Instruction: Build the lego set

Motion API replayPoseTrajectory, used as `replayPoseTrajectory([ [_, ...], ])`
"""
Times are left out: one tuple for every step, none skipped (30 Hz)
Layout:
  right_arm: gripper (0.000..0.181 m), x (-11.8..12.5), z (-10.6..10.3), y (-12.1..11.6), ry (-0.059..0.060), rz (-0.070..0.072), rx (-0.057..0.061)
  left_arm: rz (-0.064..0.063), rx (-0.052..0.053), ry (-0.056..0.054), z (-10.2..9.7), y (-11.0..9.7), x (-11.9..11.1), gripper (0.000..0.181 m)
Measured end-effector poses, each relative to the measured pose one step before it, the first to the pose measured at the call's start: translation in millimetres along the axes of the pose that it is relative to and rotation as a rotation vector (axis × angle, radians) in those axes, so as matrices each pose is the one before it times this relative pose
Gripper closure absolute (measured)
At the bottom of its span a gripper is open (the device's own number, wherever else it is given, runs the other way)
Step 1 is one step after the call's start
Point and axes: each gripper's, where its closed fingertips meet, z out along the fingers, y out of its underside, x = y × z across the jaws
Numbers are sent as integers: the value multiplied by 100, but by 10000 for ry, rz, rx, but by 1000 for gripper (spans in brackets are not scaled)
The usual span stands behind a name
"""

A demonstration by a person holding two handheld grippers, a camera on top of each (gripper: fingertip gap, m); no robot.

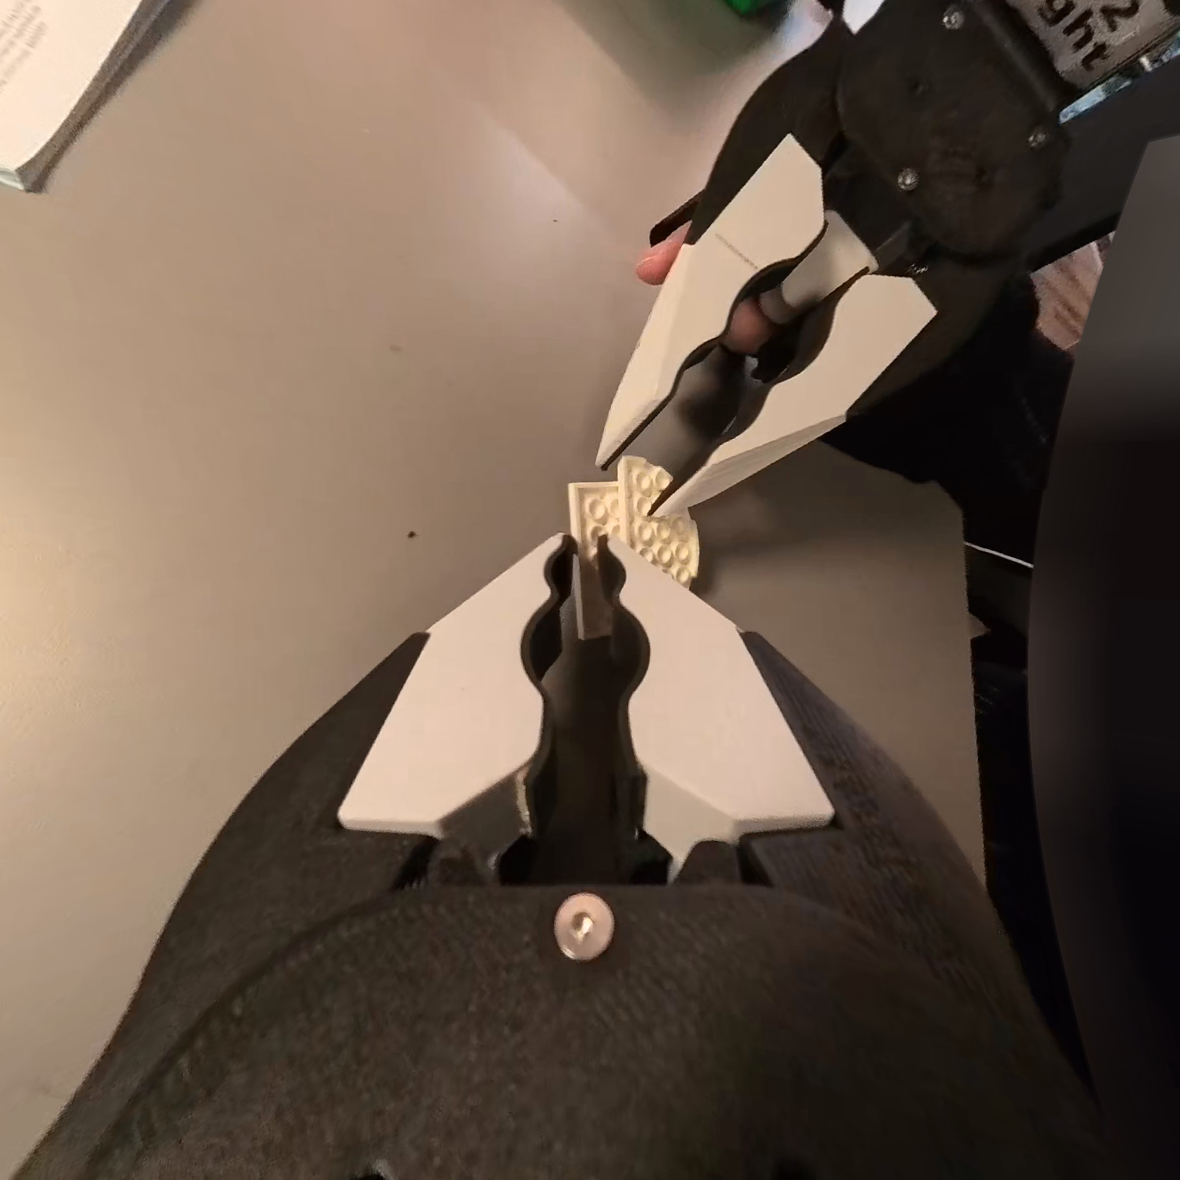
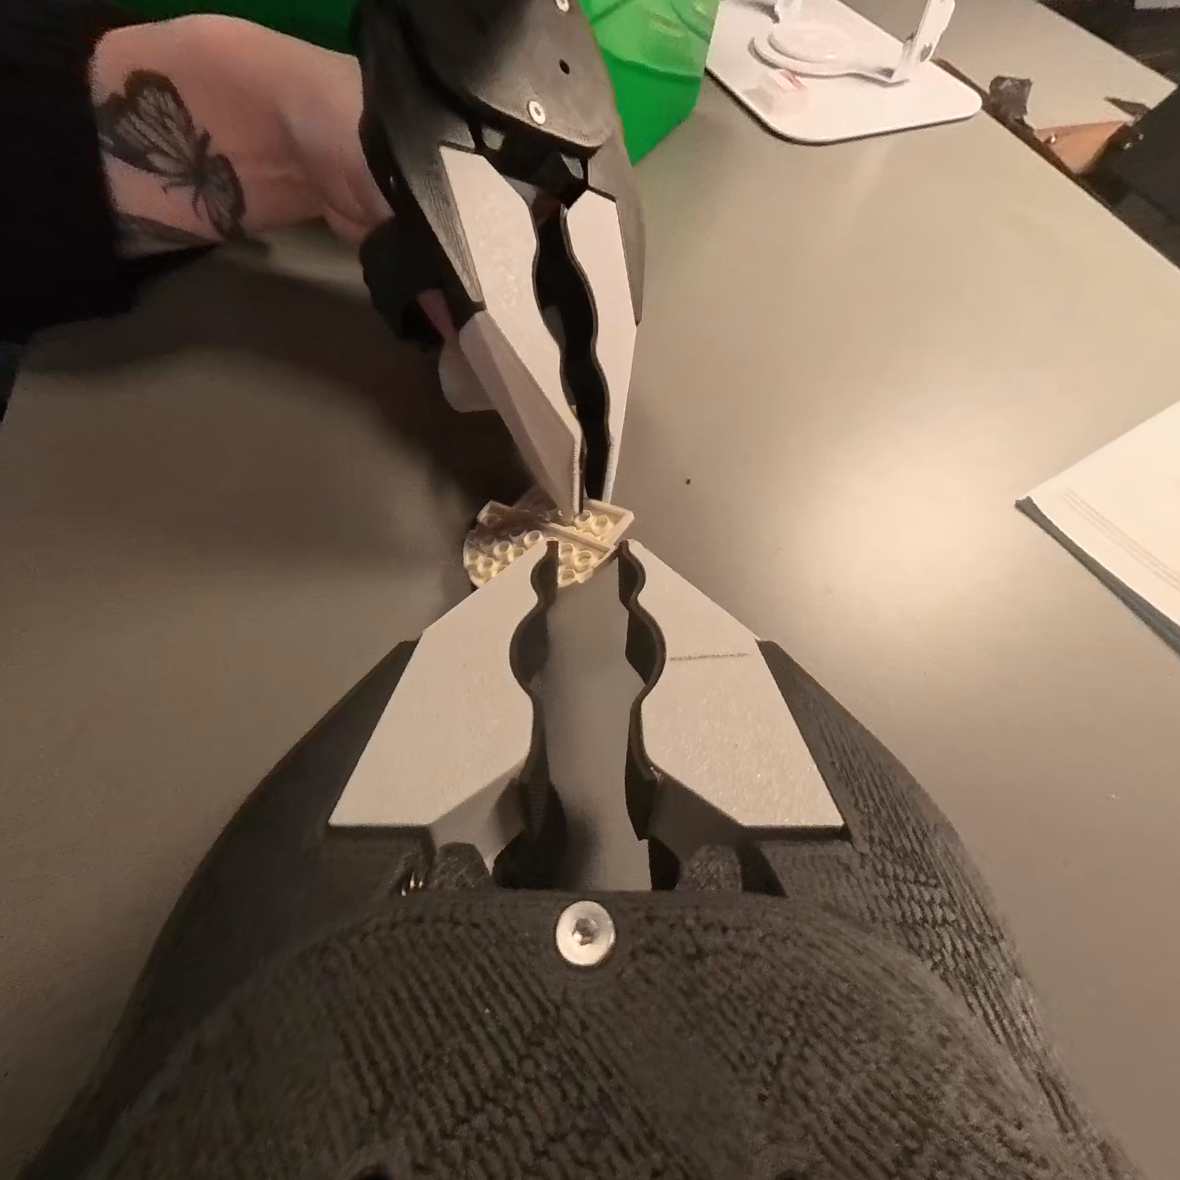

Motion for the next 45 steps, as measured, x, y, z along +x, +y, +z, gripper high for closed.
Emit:
replayPoseTrajectory([
  [167,-46,-101,-125,-1,-63,101,-12,59,127,-129,-60,177,175],
  [170,49,-210,-235,45,-73,200,7,91,277,-169,-110,393,178],
  [174,-108,-269,-360,-86,-52,302,-9,157,231,-194,-183,320,179],
  [174,-172,-239,-378,-139,19,293,-65,150,228,-132,-181,323,179],
  [174,-133,-164,-239,-117,67,193,-47,88,199,-79,-107,291,179],
  [175,-111,-79,-72,-94,55,70,66,16,85,-20,0,159,179],
  [175,-82,3,62,-57,28,-38,102,-59,-15,29,89,44,179],
  [176,-107,48,67,-42,-42,-52,152,-100,-79,67,154,-22,179],
  [175,-119,20,20,-25,-92,-19,212,-76,-96,64,121,-7,179],
  [176,-33,-43,-43,28,-86,35,282,32,-180,9,-54,-80,180],
  [177,-45,-116,-175,28,-125,113,360,99,-170,-64,-192,8,180],
  [177,-13,-226,-323,68,-179,193,463,174,-115,-147,-337,158,180],
  [177,-62,-305,-476,60,-206,266,518,259,-64,-188,-441,269,179],
  [178,-94,-288,-518,64,-239,276,326,255,-25,-180,-467,278,179],
  [178,-80,-225,-426,90,-267,209,194,192,-6,-141,-376,223,179],
  [178,-101,-127,-252,64,-263,93,121,131,-15,-65,-228,179,179],
  [179,-168,-27,-76,11,-235,-8,49,71,27,-6,-54,170,178],
  [179,-184,36,57,-9,-227,-61,-55,50,48,26,14,116,176],
  [179,-176,94,105,-9,-222,-69,-105,12,217,70,108,286,169],
  [179,-267,96,25,-93,-148,-16,-178,-16,285,120,100,345,158],
  [179,-303,87,-39,-150,-59,16,-143,-43,196,155,130,209,154],
  [180,-258,63,-71,-129,-48,27,14,-64,94,151,159,100,157],
  [179,-189,26,-13,-92,-51,1,198,-34,-72,115,118,-56,167],
  [179,14,13,93,31,-43,-70,378,-48,-9,61,94,127,170],
  [179,79,-41,-6,69,-17,2,432,-64,-171,0,24,-51,172],
  [179,268,-120,-165,201,9,92,512,84,-209,-135,-269,-70,175],
  [177,477,-168,-354,340,-16,197,585,232,-303,-216,-525,-129,177],
  [164,460,-168,-417,358,-89,218,689,162,-454,-219,-452,-293,177],
  [151,462,-81,3,369,-161,-78,842,-22,-517,-188,-175,-337,177],
  [148,296,20,433,283,-266,-340,961,-94,-549,-134,-44,-331,177],
  [150,93,122,515,201,-359,-381,955,-90,-438,-45,-16,-125,177],
  [157,-75,178,372,136,-394,-305,873,-164,-369,70,109,-25,177],
  [165,-189,220,238,82,-383,-241,806,-242,-305,159,214,55,177],
  [167,-164,233,242,80,-345,-254,769,-241,-218,220,225,179,178],
  [170,-88,238,279,110,-322,-282,700,-180,-178,222,143,200,177],
  [173,-151,190,269,63,-328,-266,619,-177,-248,169,156,5,177],
  [173,-51,155,213,117,-296,-214,521,-175,-158,87,168,27,177],
  [173,34,91,87,148,-264,-133,347,-100,-121,40,82,-8,177],
  [172,68,52,7,147,-200,-76,253,-25,-115,-17,32,-61,177],
  [170,125,44,64,155,-126,-109,209,35,-81,-61,-59,-63,177],
  [167,147,105,273,158,-137,-237,119,158,-131,-130,-276,-182,177],
  [166,54,100,251,106,-170,-197,58,111,-113,-145,-249,-205,177],
  [168,27,52,-5,92,-140,-18,85,-23,-13,-93,-39,-60,177],
  [174,199,-41,-47,176,-143,-9,75,-1,25,-62,-39,87,177],
  [175,241,-78,-66,201,-193,-21,-136,9,-110,-29,-72,-143,177],
])
